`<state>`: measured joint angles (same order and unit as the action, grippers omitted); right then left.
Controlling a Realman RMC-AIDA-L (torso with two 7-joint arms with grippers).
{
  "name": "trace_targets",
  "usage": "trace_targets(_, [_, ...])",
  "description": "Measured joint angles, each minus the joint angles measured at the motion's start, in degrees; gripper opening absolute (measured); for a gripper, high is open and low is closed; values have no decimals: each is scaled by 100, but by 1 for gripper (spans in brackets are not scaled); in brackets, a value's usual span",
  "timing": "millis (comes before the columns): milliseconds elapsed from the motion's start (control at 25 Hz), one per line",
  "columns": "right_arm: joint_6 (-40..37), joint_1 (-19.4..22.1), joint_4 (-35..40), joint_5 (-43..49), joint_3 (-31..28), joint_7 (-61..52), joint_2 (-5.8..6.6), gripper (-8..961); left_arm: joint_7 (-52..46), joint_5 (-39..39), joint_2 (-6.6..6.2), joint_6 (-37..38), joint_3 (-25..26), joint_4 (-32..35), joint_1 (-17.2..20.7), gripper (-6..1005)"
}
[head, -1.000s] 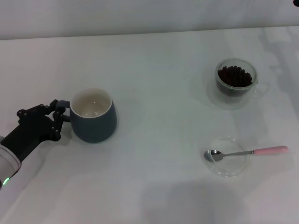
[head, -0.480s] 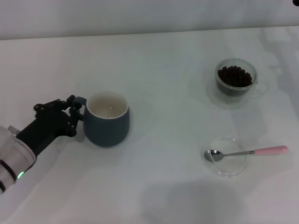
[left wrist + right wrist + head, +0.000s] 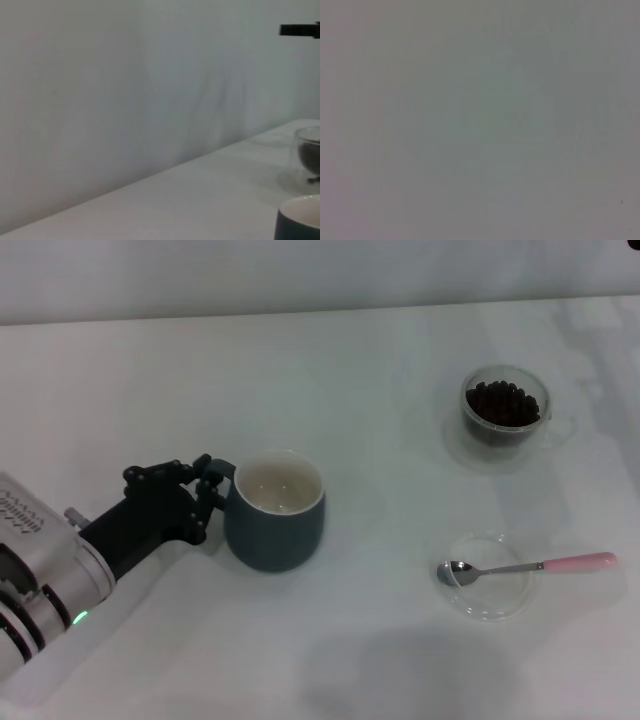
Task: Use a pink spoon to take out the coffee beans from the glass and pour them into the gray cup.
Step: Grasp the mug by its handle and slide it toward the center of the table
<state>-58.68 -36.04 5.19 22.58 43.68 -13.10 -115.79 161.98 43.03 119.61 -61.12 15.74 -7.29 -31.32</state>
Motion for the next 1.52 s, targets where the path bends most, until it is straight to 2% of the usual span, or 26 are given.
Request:
trace_targets(880, [-64,23,-4,19,0,-5,-9,768,0,-348,18,312,29,-325,33,126])
trace_targets(1120, [-117,34,-27,13,0,-7,-14,765,0,-348,18,311,27,-325,48,287])
trace_targets(1320, [-118,36,-42,7,0,-9,-7,763,0,-355,18,270,34,-341,154,484])
trace_targets(1440, [-118,51,-34,8,0,-9,-5,761,0,-346,19,247,50,-384,244,684])
trace_targets(1520, [-118,72,-16,5,0,-9,-3,760,0,-333,19,201,91,-396,320,683])
